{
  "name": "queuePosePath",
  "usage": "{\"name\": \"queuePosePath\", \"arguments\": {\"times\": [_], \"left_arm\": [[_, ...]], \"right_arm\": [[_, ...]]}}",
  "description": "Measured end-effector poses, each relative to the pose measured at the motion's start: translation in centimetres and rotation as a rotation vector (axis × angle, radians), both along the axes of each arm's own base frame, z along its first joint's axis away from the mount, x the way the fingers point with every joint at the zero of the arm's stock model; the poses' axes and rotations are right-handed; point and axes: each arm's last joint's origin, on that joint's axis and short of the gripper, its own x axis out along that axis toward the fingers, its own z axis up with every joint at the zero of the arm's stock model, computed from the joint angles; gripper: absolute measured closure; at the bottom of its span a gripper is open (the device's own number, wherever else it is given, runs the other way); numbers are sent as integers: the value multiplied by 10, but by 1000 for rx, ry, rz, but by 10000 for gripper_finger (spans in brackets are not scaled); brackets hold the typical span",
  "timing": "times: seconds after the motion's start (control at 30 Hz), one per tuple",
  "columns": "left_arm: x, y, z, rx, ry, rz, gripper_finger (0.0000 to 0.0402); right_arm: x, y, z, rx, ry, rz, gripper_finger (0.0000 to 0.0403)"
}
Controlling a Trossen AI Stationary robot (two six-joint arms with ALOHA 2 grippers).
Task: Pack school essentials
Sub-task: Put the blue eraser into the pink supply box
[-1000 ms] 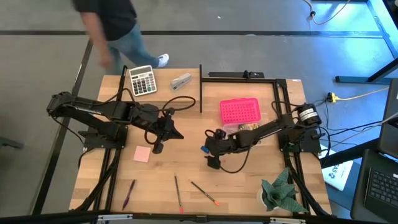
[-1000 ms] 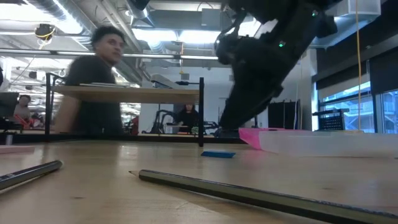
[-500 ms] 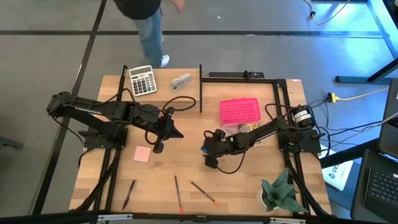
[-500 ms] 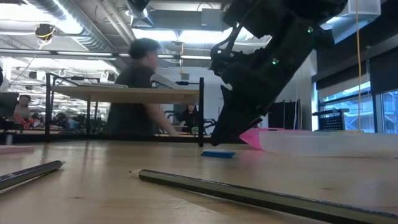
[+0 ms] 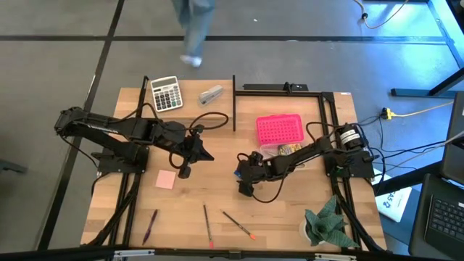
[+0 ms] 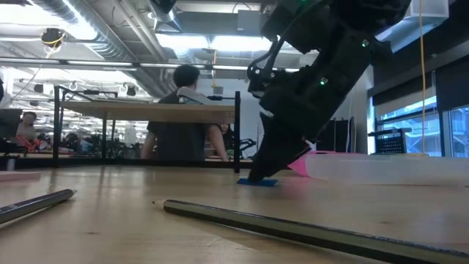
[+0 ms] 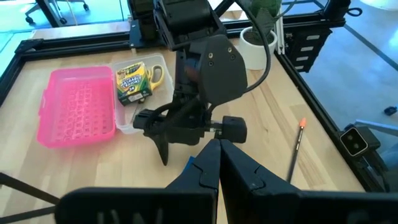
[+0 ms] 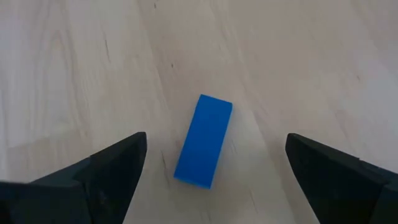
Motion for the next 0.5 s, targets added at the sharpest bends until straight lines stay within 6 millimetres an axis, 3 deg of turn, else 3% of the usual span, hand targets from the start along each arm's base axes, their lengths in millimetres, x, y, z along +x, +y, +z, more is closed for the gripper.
{"name": "queuePosePath", "arguments": {"times": [0.5], "left_arm": [[0,0,0,0,2,0,401]], "right_arm": [[2,0,-7,0,8,-5,18]]}}
